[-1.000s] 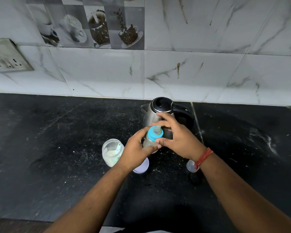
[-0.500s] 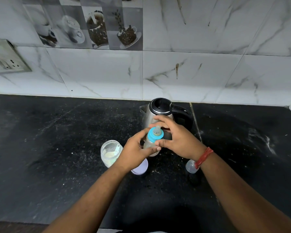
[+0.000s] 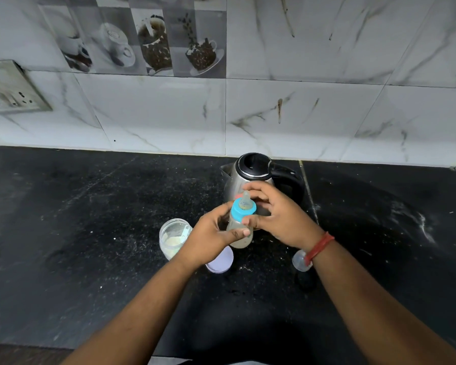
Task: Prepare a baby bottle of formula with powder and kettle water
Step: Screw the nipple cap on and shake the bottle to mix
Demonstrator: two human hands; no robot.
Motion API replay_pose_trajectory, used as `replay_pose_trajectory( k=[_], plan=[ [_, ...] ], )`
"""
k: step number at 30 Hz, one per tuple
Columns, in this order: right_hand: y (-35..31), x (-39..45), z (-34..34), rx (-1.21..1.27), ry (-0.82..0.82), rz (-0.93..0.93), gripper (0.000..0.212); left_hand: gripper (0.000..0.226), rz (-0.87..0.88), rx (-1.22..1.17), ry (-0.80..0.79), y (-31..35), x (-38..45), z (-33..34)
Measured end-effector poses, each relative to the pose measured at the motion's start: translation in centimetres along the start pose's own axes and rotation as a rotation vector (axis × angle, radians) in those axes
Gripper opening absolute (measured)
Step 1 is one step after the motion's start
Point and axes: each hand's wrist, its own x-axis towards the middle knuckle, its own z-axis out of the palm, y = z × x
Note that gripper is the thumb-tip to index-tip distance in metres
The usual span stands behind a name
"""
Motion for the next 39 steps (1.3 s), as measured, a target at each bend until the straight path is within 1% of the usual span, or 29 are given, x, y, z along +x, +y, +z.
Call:
replay_pose_trajectory(
  k=[2, 5, 9, 12, 15, 18, 21, 26, 30, 33, 36, 37, 39],
  plan=[
    [-0.7, 0.0, -1.2, 0.082, -0.18, -0.001, 0.063, 0.053, -0.029, -0.042, -0.106, 0.6, 0.0, -0.5],
    [-1.3, 0.2, -1.6, 0.244, -0.342, 0.028, 0.07, 0.048, -0.054, -0.089, -0.224, 1.6, 0.0, -0.7],
    [-1.5, 0.6, -1.6, 0.454, -0.465, -0.009, 0.075, 0.057, -0.076, -0.221, -0.309, 2.7, -0.1, -0.8],
    [-1.8, 0.9, -1.6, 0.506, -0.484, -0.017, 0.077, 0.058, -0.055, -0.256, -0.332, 3.1, -0.1, -0.6],
    [-2.5, 1.1, -1.6, 0.449, -0.371, -0.004, 0.069, 0.057, -0.053, -0.29, -0.263, 3.0, -0.1, -0.6],
    [-2.5, 1.0, -1.0, 0.405, -0.233, -0.016, 0.059, 0.049, -0.026, -0.271, -0.199, 2.9, 0.1, -0.8],
    [-1.6, 1.0, 0.5, 0.368, -0.027, -0.041, 0.051, 0.046, 0.006, -0.163, -0.115, 2.8, 0.5, -0.7],
    [-0.8, 1.3, 2.4, 0.379, 0.199, -0.078, 0.041, 0.052, 0.066, 0.03, 0.077, 2.1, 1.1, 0.4],
    [-0.8, 1.7, 3.7, 0.408, 0.372, -0.083, 0.043, 0.05, 0.134, 0.209, 0.26, 2.4, 1.3, 1.9],
    [-1.1, 2.0, 4.6, 0.423, 0.495, -0.082, 0.044, 0.054, 0.171, 0.285, 0.369, 2.6, 1.2, 3.2],
    [-0.7, 2.3, 5.1, 0.317, 0.557, -0.051, 0.043, 0.05, 0.159, 0.277, 0.405, 2.1, 1.3, 3.7],
    [-0.6, 2.3, 5.0, 0.253, 0.546, -0.03, 0.047, 0.049, 0.147, 0.273, 0.395, 1.8, 1.3, 3.6],
    [-0.4, 2.1, 4.2, 0.12, 0.465, 0.018, 0.059, 0.047, 0.12, 0.268, 0.347, 1.3, 1.1, 3.2]
  ],
)
